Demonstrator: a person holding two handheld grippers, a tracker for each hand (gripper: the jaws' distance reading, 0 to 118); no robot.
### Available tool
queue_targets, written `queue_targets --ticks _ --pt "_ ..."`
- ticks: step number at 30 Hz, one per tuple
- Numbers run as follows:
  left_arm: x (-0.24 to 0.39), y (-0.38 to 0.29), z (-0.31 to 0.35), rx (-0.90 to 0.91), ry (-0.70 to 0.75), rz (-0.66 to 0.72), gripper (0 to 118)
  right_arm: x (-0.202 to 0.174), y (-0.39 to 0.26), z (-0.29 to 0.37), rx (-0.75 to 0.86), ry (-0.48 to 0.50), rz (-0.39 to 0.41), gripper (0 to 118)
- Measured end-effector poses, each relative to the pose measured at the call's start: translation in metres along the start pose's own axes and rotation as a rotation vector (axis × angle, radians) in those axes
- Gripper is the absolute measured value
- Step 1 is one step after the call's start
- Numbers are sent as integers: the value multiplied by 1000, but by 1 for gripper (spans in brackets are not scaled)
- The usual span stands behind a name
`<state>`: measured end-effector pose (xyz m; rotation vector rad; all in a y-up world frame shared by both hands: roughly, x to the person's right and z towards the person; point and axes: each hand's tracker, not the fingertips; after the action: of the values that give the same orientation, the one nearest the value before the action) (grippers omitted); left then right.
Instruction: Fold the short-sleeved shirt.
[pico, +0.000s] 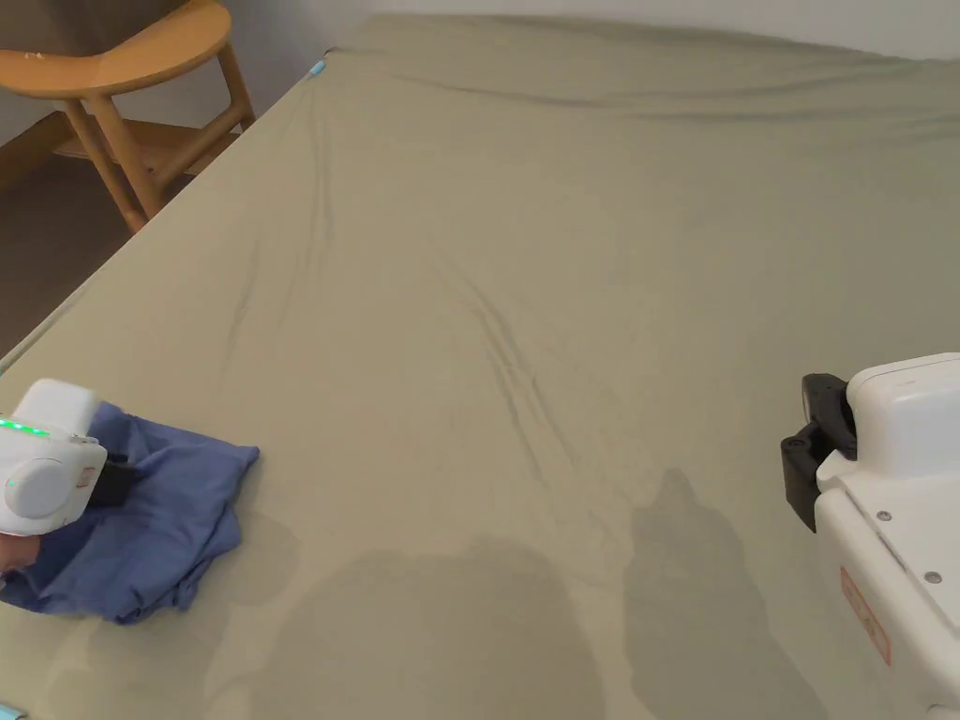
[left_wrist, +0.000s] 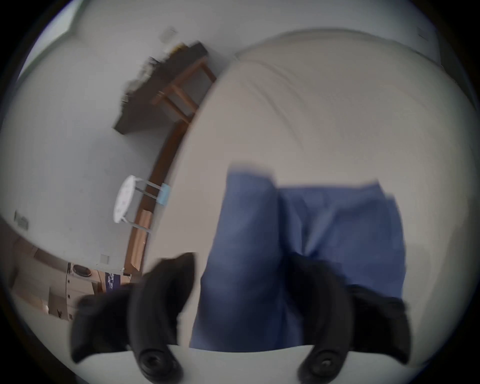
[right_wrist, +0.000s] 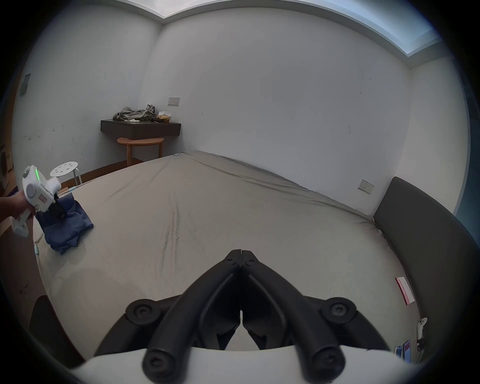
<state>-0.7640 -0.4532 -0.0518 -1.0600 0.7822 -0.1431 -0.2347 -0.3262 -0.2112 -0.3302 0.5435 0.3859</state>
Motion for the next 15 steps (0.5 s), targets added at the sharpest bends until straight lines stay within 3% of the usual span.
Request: queue_targets --ticks 1,2,8,15 --pt "-4 8 15 71 -14 50 99 3 1 2 3 -2 -3 0" --pt "-7 17 33 144 -29 111 108 7 3 4 8 -5 -6 0" --pt "9 68 186 605 -223 346 109 38 21 33 76 -71 -17 0" --pt "93 82 336 880 -406 465 109 81 41 96 190 -147 -36 0"
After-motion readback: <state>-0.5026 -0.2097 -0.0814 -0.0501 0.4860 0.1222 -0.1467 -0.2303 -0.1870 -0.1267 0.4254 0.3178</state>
